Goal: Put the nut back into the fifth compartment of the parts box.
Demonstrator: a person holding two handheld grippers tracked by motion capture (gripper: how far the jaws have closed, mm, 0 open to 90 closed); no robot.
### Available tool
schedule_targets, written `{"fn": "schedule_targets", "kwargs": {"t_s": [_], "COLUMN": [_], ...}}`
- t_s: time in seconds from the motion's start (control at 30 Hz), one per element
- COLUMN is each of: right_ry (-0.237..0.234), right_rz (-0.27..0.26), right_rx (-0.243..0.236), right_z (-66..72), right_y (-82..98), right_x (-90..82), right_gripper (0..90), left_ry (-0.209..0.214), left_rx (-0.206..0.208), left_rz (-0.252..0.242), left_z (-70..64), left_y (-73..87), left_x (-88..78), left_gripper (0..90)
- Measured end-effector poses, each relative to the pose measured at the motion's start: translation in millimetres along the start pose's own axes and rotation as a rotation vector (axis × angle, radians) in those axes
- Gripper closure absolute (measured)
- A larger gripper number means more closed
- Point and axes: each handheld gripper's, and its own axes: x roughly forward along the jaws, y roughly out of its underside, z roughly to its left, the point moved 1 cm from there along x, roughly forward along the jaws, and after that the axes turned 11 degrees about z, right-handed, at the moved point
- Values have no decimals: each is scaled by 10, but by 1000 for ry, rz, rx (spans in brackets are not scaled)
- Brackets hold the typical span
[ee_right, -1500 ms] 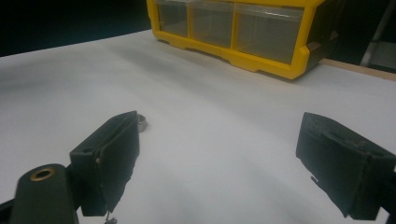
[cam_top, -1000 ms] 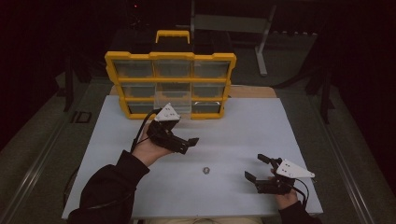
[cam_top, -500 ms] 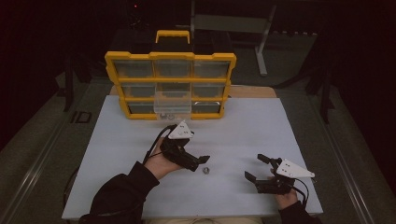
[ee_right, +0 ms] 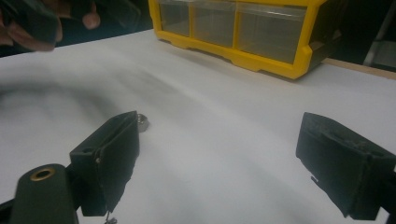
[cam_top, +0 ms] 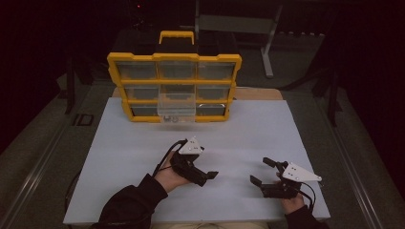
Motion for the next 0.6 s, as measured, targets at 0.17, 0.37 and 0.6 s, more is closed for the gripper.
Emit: {"fn": "schedule_targets", "kwargs": {"t_s": [0.17,0.37,0.6], "right_ry": [-3,-4,-6], "right_rz": [1,1,3], "right_rx": [-1,-3,-5], "right_z": [-1,-3,-4], "right_y": [0,-2,-2], "right_x": [1,7,10], "right_gripper": [136,137,136], "left_ry": [22,21,18], "left_rx": [26,44,58], "left_rz": [36,78,125], "left_z": [-8,17,108], "left_y": [115,229,329], "left_x": [135,286,450], "left_gripper": [143,233,394]}}
